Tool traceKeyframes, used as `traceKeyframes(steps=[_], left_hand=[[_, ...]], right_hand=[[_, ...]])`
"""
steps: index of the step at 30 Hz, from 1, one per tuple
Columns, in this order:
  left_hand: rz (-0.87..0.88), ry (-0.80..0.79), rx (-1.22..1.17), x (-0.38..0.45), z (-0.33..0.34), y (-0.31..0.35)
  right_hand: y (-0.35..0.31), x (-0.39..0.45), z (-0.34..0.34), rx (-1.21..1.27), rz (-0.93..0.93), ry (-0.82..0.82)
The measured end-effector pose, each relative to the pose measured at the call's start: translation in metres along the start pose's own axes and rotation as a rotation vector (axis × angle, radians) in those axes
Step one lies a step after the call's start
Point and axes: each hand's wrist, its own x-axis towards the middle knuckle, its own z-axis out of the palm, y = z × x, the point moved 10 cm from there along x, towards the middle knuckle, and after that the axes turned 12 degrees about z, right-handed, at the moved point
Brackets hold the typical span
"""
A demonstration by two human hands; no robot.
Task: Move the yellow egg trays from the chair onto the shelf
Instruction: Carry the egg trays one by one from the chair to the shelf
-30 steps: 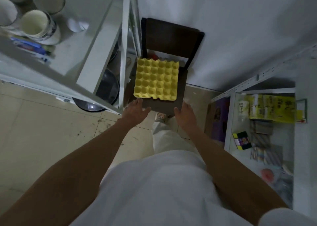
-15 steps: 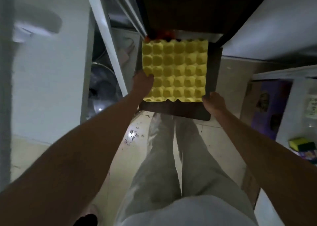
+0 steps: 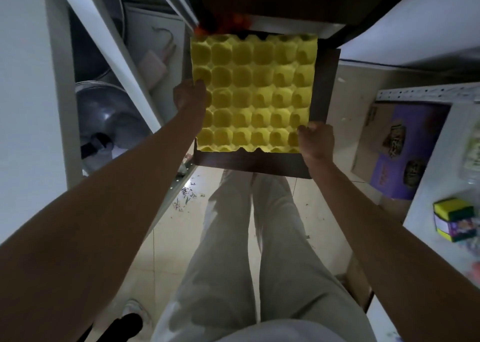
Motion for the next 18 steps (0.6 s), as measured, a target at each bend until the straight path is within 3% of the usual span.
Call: traceKeyframes(steps=[8,13,18], left_hand=[[0.08,0.054,0.11,-0.003,-0.018,0.014],[0.093,0.074,0.016,0.002,-0.024,0.014],[0.159,0.094,-0.121,-0.018,-0.034,0.035]], right_hand=[[0.001,0.015,0.002,0.119,0.091,0.005],[0.003,0.02,-0.001,0.152,0.061,-0.002],[-0.008,0.0,-0.012,0.35,-0.046,-0.069]])
